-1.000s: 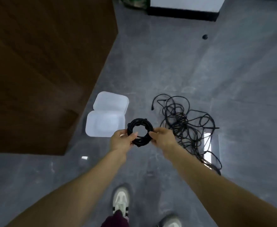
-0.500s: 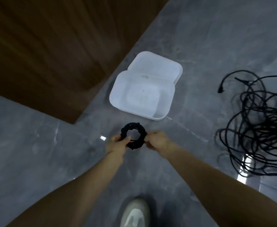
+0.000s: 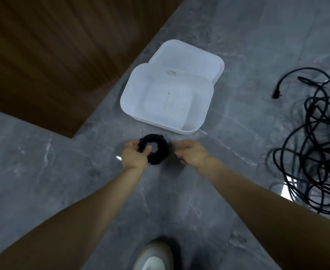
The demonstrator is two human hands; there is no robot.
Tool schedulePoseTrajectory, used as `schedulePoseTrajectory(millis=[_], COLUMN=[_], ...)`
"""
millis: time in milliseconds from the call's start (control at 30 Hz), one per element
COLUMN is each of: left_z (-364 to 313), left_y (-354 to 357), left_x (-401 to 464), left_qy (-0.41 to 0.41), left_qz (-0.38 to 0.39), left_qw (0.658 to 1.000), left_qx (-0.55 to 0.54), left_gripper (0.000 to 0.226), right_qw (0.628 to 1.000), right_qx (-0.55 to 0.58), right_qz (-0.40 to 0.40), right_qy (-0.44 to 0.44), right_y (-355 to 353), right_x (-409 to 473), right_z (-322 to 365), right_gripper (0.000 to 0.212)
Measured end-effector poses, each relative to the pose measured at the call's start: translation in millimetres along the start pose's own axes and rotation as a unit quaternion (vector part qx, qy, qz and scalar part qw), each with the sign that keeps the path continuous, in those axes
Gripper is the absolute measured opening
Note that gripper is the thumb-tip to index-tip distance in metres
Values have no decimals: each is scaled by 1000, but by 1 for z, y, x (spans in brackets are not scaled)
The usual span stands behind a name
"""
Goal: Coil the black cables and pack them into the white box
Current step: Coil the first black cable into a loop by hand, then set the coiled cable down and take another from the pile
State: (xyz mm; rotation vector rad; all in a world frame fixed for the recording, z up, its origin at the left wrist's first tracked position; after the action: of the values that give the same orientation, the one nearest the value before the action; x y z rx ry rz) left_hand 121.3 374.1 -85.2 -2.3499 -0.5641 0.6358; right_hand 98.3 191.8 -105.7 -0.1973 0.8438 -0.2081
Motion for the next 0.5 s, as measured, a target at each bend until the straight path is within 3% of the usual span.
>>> schedulePoseTrajectory(millis=[167,500], left_z=[-33,-106], left_y=[4,90], left_x=[-22,-138], left_qy=[118,228], left_qz=[28,182], left_qw=[987,953], left_qx=[108,86], left_gripper=[42,36], right_qw=[997,978], right_qx=[12,42], right_qz=[-46,-187], right_qy=[-54,-84], right_y=[-37,-181], right_x=[-4,-54], right_z=[3,-26], right_gripper=[30,30])
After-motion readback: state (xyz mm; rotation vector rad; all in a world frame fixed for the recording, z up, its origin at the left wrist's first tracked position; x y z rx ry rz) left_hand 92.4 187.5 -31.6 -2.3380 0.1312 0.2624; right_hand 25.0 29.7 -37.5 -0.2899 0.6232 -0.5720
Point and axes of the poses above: each hand's wrist, its own x-axis towards the middle knuckle, its own y-axis out of the palm, z = x × y, the point moved 6 cm from there along x, towards the middle knuckle, and after that the axes turned 13 degrees about -z, right-handed, at the moved point
